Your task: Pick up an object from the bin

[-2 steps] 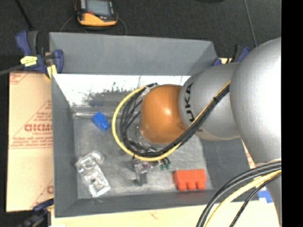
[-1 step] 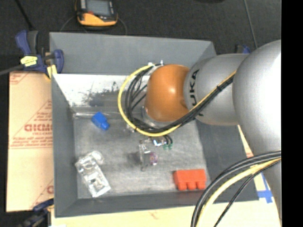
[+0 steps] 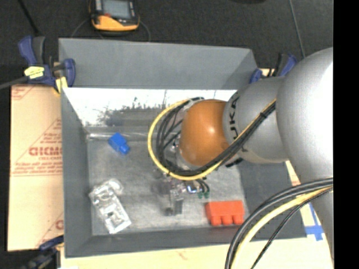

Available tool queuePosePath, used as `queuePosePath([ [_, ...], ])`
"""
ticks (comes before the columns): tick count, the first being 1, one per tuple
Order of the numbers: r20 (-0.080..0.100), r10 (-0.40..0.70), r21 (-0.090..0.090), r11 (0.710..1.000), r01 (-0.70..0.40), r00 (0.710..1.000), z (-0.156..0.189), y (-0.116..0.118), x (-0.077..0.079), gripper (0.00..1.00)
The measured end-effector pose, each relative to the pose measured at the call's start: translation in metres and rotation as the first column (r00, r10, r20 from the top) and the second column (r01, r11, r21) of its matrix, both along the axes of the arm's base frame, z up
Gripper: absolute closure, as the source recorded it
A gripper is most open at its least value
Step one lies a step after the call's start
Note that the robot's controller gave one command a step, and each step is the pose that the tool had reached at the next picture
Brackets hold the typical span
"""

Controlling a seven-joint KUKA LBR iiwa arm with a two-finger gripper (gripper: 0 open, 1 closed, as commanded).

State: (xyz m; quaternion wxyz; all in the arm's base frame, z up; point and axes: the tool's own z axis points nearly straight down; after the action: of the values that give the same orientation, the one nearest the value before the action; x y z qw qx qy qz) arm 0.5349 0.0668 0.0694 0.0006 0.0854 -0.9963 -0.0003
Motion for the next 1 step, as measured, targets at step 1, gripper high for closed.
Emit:
queuePosePath([
  [1, 0.001, -0.097, -0.001, 0.995, 0.097, 0.995, 0.0128, -0.0269, -0.0062, 0.0],
])
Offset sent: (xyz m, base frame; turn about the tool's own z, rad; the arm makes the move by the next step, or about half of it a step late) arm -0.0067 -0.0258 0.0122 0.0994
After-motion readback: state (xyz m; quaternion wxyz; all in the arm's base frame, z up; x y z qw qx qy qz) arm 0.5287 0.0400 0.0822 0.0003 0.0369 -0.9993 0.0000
